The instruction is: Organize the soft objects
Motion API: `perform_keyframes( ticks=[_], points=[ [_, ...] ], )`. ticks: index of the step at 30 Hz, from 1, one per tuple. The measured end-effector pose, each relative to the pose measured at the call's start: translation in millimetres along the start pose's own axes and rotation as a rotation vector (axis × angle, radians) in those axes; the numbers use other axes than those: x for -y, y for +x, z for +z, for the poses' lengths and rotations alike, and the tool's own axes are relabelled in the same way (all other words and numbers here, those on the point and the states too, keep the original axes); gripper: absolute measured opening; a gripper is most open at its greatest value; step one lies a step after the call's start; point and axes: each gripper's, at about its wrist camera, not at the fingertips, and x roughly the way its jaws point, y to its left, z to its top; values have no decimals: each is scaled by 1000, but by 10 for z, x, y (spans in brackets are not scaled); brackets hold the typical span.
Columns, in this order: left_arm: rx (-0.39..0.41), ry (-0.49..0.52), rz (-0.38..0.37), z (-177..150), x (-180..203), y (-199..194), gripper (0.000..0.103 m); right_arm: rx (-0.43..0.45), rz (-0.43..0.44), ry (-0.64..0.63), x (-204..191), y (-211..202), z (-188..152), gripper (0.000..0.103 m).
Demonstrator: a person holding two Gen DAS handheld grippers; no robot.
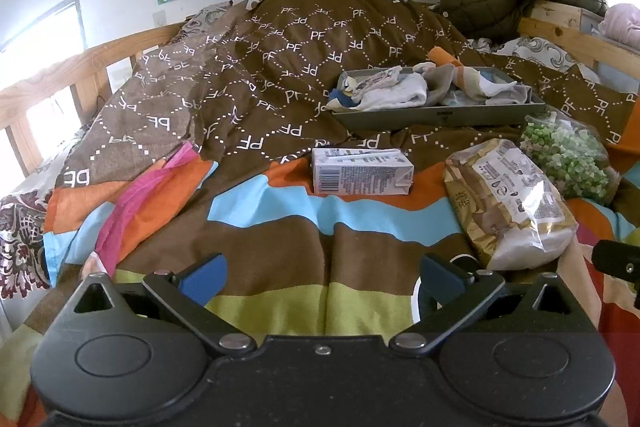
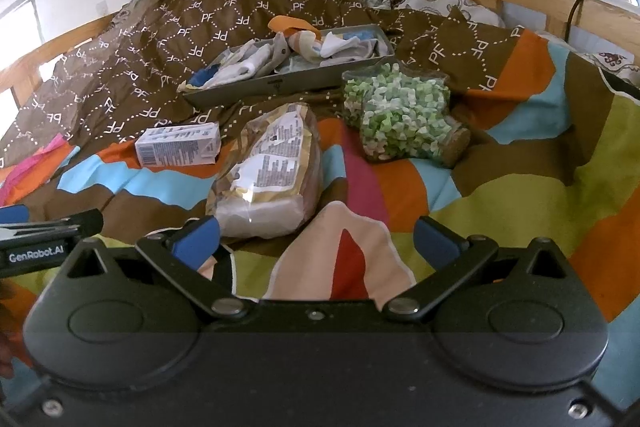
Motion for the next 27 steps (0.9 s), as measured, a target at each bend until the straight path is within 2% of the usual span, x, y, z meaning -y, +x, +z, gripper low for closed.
perform_keyframes(
  ticks=[27],
  points=[
    [-8,12,-11,-31,26,-15,102,-7,-3,-6,48,73,13,102]
  ],
)
